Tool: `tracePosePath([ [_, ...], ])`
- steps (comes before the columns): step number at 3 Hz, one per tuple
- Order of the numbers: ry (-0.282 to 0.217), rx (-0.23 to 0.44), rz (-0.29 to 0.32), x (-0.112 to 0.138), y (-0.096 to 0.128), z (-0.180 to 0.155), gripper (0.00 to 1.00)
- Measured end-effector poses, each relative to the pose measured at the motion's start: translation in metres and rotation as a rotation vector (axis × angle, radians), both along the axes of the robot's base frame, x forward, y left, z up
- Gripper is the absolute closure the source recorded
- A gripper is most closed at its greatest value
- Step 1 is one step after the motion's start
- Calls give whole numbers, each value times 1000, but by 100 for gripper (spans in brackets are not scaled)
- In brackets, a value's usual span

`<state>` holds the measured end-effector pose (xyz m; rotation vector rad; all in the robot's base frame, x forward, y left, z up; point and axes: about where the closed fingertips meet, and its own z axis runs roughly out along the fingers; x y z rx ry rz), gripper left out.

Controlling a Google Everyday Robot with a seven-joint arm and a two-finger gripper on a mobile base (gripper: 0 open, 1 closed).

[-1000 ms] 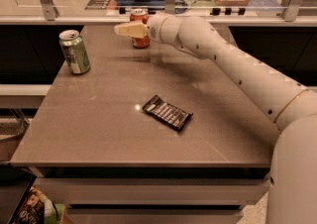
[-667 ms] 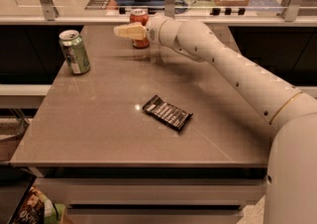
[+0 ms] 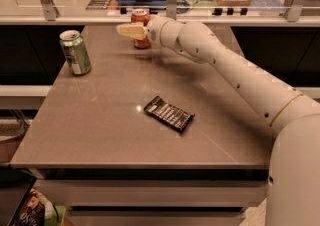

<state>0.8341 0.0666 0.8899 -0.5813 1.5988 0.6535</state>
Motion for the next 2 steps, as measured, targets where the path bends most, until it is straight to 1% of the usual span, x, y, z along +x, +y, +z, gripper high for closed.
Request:
tracePosePath([
  [2, 1, 1, 7, -1, 5, -1, 64],
])
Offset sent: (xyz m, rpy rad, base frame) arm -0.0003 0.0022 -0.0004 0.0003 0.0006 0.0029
